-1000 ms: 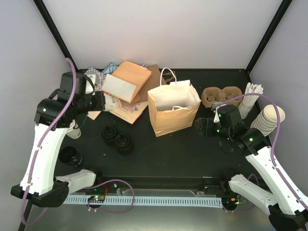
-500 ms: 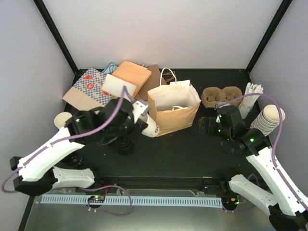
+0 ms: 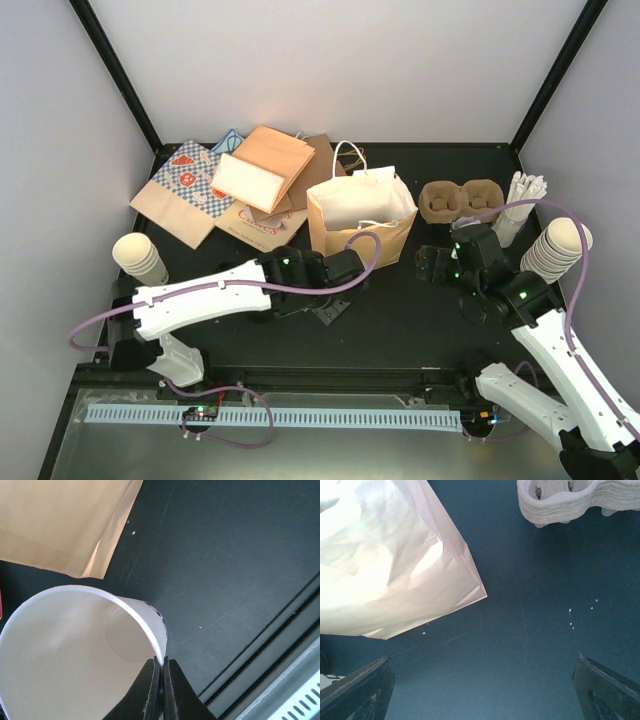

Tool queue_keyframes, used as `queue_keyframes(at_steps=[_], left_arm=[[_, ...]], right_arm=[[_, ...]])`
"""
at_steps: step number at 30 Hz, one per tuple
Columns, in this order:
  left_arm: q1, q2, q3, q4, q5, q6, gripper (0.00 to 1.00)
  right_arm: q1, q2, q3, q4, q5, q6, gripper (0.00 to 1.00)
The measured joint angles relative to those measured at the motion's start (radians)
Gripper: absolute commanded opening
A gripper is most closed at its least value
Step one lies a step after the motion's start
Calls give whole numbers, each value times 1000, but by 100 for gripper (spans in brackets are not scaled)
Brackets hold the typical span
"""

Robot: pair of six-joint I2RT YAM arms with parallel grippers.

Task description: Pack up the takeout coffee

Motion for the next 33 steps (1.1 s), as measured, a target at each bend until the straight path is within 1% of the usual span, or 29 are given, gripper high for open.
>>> queue_keyframes(at_steps=[6,8,10,13,19,21,23,27,29,30,31,33], left_arm=[[-6,42,-58,47,-52,-49,2],[-11,62,-74,63,-68,-68,4],[-14,81,-84,71,-77,-82,11],[-20,111,-89,81,-82,-97,27],[-28,134,-90,94,-79,-117,28],[-28,137,-90,94,-79,-121,37],[-28,138,-90,93,-77,-126,49],[-28,132,-90,94,-52,-137,65],[-30,114,-90,93,-34,-143,81],[-31,98,-90,93,-28,-150,92],[-33,78,-90,92,-26,-158,98],[-33,32,-90,87,-29,-173,99]], right_arm=[[0,7,-13,12,-18,8,100],[0,11,-14,17,-20,8,100],[0,11,-16,19,-21,11,100],[0,11,-17,21,-21,12,100],[0,11,-19,23,-25,14,100],[0,11,-19,23,-25,14,100],[0,11,-19,23,-24,14,100],[0,11,-21,23,-26,14,100],[0,11,-21,24,-27,14,100],[0,9,-22,24,-28,14,100],[0,8,-23,24,-29,14,100],[0,6,-24,25,-31,14,100]])
